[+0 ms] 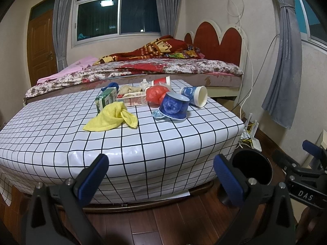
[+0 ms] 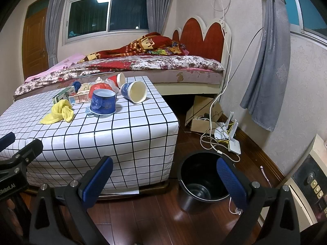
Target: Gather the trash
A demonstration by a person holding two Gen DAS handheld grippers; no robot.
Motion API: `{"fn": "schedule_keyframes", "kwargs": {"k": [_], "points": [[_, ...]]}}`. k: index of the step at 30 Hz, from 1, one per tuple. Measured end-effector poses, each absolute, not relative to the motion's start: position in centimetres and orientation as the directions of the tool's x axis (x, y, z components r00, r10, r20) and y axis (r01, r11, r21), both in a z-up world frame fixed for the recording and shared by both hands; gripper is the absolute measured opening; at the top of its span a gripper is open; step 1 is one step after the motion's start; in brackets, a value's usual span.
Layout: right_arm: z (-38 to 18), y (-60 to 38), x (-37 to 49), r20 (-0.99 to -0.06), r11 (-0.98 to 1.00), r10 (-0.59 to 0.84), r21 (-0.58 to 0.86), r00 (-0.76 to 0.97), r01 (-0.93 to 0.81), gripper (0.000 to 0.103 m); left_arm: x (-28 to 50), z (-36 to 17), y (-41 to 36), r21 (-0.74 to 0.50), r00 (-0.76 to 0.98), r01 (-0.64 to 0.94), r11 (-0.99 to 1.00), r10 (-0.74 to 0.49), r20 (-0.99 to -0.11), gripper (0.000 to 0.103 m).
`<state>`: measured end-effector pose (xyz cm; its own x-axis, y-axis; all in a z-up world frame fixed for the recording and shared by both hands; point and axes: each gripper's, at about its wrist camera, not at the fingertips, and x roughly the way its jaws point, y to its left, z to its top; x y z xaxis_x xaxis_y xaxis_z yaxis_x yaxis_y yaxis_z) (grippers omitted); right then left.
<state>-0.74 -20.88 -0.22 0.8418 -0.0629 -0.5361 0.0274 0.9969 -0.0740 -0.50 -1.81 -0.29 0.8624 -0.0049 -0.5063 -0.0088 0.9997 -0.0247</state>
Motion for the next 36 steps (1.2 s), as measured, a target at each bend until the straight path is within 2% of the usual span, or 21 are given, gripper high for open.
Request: {"fn": "schedule_keyframes", "kwargs": {"k": [8,15,21,26,31,36], "points": [[-0.3,-20.5,-0.6,-0.533,0.996,-0.060,-0.081,0.844,0.020,0.102,-0.1,-0.4,-0.9,-0.017,0.859,-0.016,1.000,0.005,-0.512,0.103],[-0.1,-19.5,2.0,-0.536,0.997,0.031,-0.047,0.844,-0.066,0.102,2.6,0.1,0.9,0.020,0.862,-0.045,0.999,0.049,-0.505,0.103],[0.5,-17.3,6.7,-0.542,0.984,0.164,0.033,0.824,-0.174,0.102,6.3,0.0,3.2,0.062,0.863,-0.086,0.994,0.106,-0.494,0.103],[-0.2,-14.9,11.5,-0.545,0.964,0.258,0.094,0.798,-0.248,0.102,10.5,-1.0,6.8,0.045,0.835,-0.139,0.989,0.141,-0.532,0.103],[-2.1,-12.7,16.9,-0.579,0.950,0.305,0.136,0.756,-0.279,0.096,13.8,-2.0,9.9,-0.002,0.818,-0.188,0.982,0.156,-0.554,0.103],[-3.5,-10.9,21.3,-0.605,0.939,0.341,0.183,0.720,-0.291,0.095,17.2,-3.5,10.5,-0.014,0.794,-0.186,0.983,0.142,-0.591,0.102]]}}
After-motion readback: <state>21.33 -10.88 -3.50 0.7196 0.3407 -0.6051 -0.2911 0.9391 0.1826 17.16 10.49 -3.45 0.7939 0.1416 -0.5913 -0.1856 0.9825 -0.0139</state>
